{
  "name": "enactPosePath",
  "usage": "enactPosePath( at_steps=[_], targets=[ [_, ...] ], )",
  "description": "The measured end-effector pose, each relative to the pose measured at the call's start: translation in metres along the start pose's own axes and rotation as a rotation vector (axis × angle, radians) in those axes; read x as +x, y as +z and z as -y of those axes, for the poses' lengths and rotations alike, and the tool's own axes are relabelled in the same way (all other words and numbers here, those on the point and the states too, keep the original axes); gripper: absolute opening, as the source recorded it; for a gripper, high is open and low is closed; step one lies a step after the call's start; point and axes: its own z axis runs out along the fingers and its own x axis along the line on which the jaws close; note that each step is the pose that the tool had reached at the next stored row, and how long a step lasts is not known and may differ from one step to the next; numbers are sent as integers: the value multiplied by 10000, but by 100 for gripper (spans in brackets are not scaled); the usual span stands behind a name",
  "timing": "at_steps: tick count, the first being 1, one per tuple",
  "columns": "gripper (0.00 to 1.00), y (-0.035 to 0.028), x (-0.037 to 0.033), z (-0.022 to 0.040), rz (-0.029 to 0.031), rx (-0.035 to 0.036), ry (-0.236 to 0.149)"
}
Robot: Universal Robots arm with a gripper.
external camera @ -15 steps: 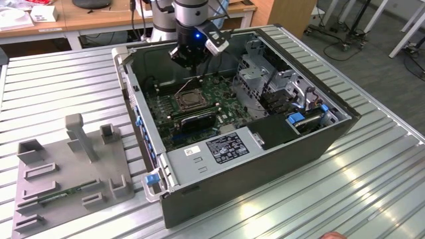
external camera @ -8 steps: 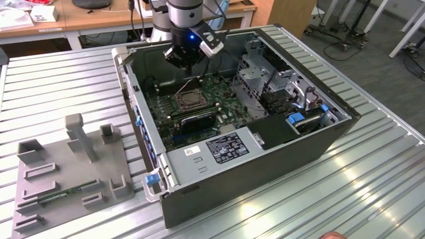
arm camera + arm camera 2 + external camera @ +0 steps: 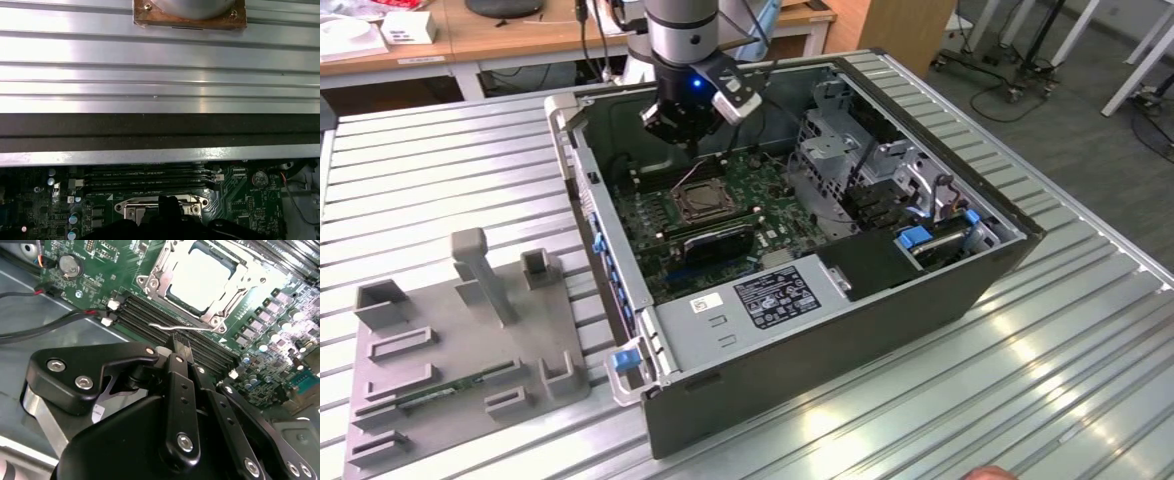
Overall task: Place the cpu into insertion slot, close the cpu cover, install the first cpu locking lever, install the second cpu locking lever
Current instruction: 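Install the first cpu locking lever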
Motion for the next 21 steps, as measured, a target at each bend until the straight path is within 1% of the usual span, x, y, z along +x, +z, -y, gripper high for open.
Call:
enactPosePath(
  at_steps=[1,2,3,4,9,12,13,14,15,16,17,21],
  targets=[
    [11,4,0,6,4,-35,12],
    [11,6,0,10,5,-95,29],
    [11,8,1,16,9,-123,51],
    [11,12,1,20,16,-136,88],
    [11,27,2,30,77,-110,476],
    [11,27,3,30,82,-117,516],
    [11,28,3,30,84,-134,520],
    [11,28,3,30,84,-237,534],
    [11,30,3,31,85,-359,568],
    [11,33,4,31,96,-407,631],
    [11,40,4,31,117,-415,736],
    [11,58,6,35,232,-332,1392]
  ],
)
